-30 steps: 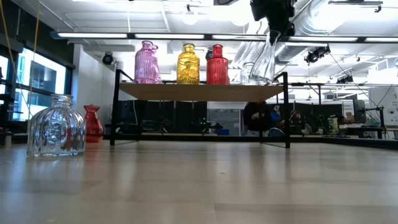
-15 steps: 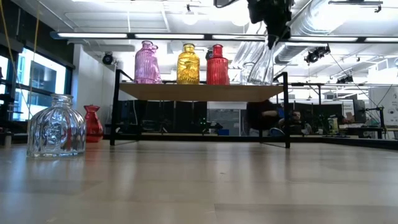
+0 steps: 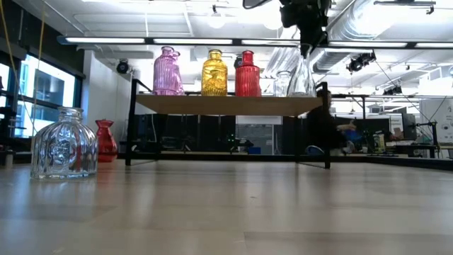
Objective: Sort vases onto shelf
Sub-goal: Put the right transparent vase on the shelf aligned with the other transparent vase
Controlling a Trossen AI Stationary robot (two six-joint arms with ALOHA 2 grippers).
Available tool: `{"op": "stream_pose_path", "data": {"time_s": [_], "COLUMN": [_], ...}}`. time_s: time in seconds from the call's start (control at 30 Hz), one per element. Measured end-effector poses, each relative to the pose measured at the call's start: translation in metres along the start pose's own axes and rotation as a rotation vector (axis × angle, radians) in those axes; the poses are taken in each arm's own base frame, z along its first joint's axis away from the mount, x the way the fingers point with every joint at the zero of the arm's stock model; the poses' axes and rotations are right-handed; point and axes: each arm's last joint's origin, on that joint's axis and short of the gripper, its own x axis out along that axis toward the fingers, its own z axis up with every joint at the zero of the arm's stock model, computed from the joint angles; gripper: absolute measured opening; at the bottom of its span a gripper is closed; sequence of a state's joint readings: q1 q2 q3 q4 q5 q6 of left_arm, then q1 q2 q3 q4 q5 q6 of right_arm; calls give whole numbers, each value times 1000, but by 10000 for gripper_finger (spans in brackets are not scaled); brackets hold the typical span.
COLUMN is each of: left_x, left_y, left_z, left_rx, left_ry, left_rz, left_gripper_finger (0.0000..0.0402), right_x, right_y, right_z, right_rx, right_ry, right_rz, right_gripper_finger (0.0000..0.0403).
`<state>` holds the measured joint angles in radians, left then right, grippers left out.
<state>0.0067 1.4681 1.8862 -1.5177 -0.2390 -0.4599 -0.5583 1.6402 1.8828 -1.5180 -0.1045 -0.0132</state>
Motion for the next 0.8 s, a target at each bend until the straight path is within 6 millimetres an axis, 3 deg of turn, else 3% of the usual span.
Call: {"op": "stream_pose_path", "data": {"time_s": [0.5, 0.8], "left_x": [0, 0], "left_y": [0, 0], "left_z": [0, 0], "left_rx": [18, 18], "left_ry": [0, 0], "left_rz": [0, 0], "left_gripper_finger": [76, 76], "right_x": [0, 12], "right_y": [0, -2], "right_z": [9, 18], "right_rx": [6, 8], "right_ry": [-85, -78], "right_rz": [-8, -3], "right_gripper_finger": [67, 67]}}
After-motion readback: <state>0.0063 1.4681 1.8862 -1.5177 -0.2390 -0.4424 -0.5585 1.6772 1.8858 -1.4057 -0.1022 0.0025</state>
